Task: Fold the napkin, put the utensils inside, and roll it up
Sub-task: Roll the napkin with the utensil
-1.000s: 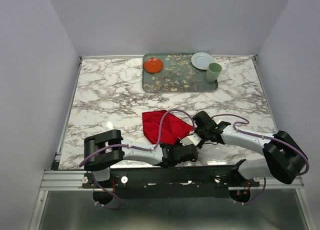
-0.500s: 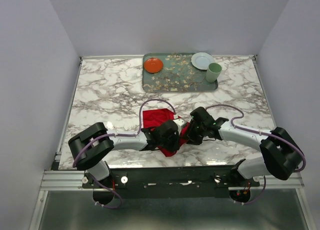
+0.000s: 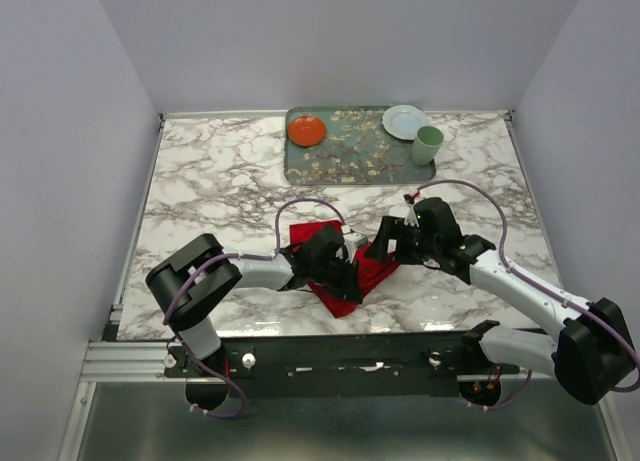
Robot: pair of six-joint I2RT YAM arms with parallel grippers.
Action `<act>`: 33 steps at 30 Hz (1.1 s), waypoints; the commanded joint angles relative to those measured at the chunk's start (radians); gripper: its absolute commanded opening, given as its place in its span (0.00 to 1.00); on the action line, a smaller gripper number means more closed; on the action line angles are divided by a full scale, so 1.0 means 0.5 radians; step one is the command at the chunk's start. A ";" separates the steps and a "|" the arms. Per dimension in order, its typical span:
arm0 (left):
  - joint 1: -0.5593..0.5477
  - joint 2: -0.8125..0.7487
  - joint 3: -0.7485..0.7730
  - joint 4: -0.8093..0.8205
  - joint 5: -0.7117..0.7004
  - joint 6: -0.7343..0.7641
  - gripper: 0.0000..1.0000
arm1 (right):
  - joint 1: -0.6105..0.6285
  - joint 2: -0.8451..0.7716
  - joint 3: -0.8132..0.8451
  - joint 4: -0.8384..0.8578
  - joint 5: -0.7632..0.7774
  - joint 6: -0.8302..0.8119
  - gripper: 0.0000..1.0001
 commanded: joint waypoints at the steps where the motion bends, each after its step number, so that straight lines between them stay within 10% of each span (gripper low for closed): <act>1: 0.049 0.037 -0.059 0.141 0.205 -0.094 0.00 | -0.001 -0.120 -0.124 0.145 -0.273 -0.184 0.93; 15: 0.132 0.114 -0.075 0.230 0.282 -0.251 0.00 | -0.001 -0.356 -0.250 0.142 -0.436 -0.328 0.79; 27: 0.132 0.074 -0.093 0.239 0.226 -0.263 0.00 | 0.008 -0.130 -0.480 0.507 -0.841 -0.236 0.25; 33: 0.132 0.053 -0.112 0.255 0.214 -0.269 0.00 | 0.029 -0.065 -0.511 0.620 -0.743 -0.209 0.23</act>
